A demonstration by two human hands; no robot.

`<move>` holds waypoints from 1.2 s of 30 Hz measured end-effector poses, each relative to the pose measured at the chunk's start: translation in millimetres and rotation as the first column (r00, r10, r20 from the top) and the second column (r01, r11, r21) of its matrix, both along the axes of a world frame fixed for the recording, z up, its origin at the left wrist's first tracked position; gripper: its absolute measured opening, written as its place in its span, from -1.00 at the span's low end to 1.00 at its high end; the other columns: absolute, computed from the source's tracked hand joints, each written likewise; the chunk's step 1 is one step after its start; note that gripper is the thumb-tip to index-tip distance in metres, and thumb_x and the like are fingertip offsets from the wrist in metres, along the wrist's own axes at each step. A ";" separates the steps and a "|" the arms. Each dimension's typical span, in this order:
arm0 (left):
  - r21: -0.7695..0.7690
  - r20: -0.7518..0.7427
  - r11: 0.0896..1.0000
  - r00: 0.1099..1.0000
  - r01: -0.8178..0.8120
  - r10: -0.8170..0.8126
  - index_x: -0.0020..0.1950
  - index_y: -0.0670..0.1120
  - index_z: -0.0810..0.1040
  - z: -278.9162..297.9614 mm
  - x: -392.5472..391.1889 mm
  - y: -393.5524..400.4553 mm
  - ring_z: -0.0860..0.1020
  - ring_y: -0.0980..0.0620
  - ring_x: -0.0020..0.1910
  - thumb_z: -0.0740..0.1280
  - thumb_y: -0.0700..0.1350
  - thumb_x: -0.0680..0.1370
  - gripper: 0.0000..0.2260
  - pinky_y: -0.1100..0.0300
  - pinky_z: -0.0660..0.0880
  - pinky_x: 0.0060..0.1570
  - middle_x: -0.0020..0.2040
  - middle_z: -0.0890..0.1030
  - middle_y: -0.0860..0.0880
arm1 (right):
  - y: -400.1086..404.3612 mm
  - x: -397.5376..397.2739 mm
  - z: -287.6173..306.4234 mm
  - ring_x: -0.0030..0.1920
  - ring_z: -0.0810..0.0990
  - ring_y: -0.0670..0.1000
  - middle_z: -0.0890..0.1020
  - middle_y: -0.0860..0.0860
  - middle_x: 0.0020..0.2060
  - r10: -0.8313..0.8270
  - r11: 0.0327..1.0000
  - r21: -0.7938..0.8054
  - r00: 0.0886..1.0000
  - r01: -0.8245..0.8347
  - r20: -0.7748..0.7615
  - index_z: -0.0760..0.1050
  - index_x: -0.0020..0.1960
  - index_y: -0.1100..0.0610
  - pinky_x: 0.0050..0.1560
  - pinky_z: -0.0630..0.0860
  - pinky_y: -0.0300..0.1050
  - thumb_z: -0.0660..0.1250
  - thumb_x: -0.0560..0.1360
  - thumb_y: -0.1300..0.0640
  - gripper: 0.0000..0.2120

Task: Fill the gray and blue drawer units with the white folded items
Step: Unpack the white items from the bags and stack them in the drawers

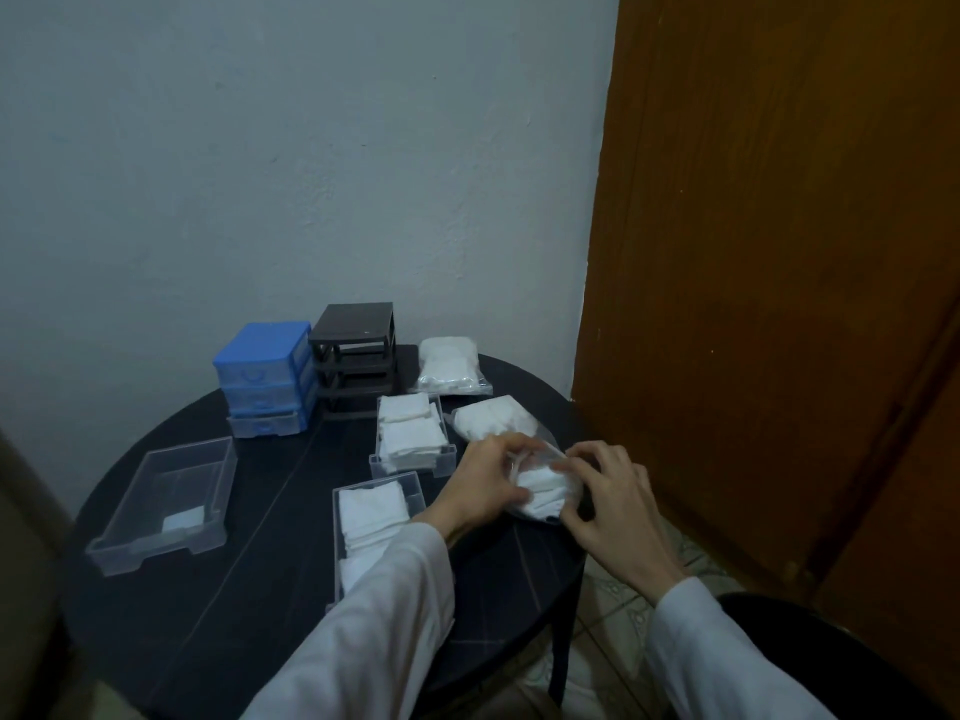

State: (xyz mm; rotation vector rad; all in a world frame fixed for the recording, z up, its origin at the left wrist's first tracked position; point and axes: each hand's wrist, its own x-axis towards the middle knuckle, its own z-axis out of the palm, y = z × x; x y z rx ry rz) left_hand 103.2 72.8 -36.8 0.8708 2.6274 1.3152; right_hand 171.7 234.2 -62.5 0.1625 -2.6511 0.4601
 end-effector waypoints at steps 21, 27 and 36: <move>-0.053 0.069 0.994 0.993 0.097 -0.094 0.32 0.01 0.44 -1.6 2.5 -1.7 0.48 0.02 0.20 0.38 -0.37 0.39 -0.45 0.17 0.48 0.18 0.25 0.49 -0.06 | 0.2 3.6 -1.1 -0.07 0.56 -0.01 0.63 -0.04 -0.10 0.074 0.990 0.125 0.993 -0.063 -0.087 0.57 -0.02 0.03 -0.02 0.40 -0.11 0.41 0.43 0.17 -0.86; -0.036 0.100 0.994 0.990 0.101 -0.097 0.31 0.03 0.43 -1.3 2.0 -2.7 0.51 0.03 0.13 0.38 -0.37 0.40 -0.46 0.24 0.52 0.03 0.24 0.49 -0.06 | 1.7 8.0 -4.5 -0.20 0.58 -0.05 0.62 -0.02 -0.18 0.103 0.977 0.201 0.981 -0.069 -0.167 0.53 -0.12 0.03 -0.17 0.41 -0.24 0.57 0.20 0.23 -0.67; -0.053 0.080 0.993 0.992 0.102 -0.098 0.32 0.04 0.43 -5.9 -2.0 -1.7 0.52 0.05 0.15 0.42 -0.30 0.39 -0.46 0.18 0.50 0.15 0.24 0.50 -0.02 | -3.1 2.6 -4.6 -0.24 0.55 -0.04 0.57 -0.02 -0.22 0.056 0.963 0.270 0.983 -0.007 -0.175 0.59 -0.16 0.03 -0.26 0.43 -0.23 0.60 0.12 0.18 -0.66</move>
